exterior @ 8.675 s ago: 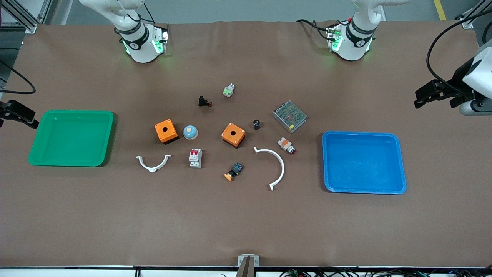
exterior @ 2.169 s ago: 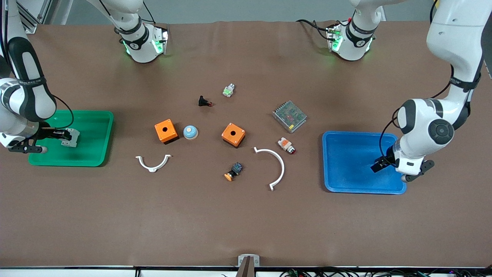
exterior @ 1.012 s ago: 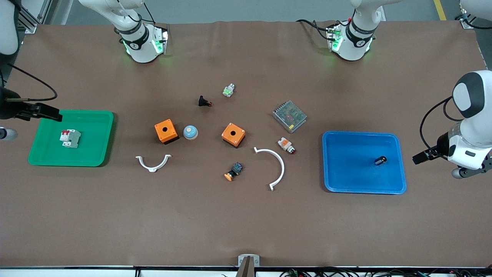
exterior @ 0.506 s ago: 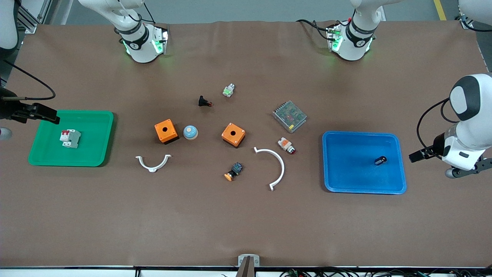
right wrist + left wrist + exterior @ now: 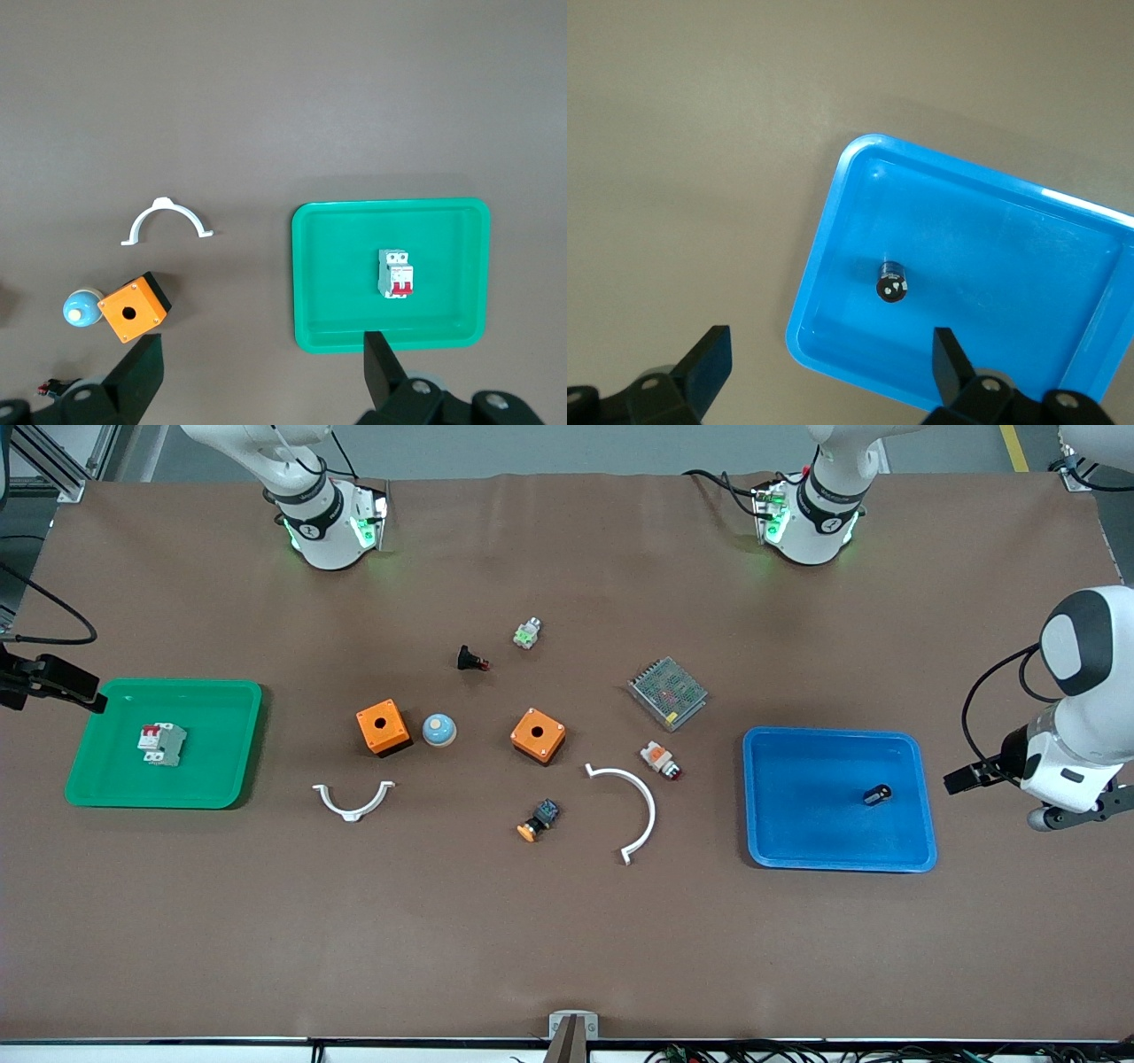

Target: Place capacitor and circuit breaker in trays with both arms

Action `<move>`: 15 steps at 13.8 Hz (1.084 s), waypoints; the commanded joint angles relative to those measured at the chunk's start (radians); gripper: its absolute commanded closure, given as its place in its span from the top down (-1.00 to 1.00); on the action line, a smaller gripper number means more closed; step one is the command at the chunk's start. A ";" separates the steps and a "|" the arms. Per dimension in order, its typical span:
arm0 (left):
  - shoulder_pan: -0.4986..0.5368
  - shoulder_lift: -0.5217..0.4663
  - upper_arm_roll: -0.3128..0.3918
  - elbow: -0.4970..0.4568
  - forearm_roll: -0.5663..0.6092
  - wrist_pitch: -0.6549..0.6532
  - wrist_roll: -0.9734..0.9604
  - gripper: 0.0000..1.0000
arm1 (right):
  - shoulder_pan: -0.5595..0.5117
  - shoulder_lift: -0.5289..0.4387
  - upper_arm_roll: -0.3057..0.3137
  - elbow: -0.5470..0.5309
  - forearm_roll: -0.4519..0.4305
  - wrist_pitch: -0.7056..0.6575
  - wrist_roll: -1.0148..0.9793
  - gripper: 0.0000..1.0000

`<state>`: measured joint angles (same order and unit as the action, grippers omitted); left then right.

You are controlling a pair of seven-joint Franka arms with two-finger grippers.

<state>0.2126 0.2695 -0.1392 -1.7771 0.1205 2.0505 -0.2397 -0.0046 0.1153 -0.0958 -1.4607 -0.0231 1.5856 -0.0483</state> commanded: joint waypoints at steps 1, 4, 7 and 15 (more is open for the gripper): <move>0.005 -0.032 -0.013 -0.002 -0.005 -0.021 0.020 0.99 | -0.020 -0.023 0.001 -0.007 -0.001 0.005 -0.004 1.00; 0.007 -0.088 -0.040 -0.004 -0.007 -0.054 0.023 0.99 | 0.014 -0.052 0.005 -0.090 -0.001 0.043 -0.004 1.00; 0.007 -0.133 -0.077 -0.005 -0.007 -0.079 0.026 0.99 | 0.028 -0.112 0.005 -0.196 -0.003 0.132 -0.004 1.00; 0.005 -0.171 -0.138 0.060 -0.065 -0.151 0.100 0.99 | 0.000 -0.150 -0.002 -0.228 -0.004 0.132 -0.005 1.00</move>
<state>0.2099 0.1120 -0.2714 -1.7551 0.0746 1.9542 -0.1814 0.0110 0.0055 -0.1026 -1.6391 -0.0224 1.7037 -0.0513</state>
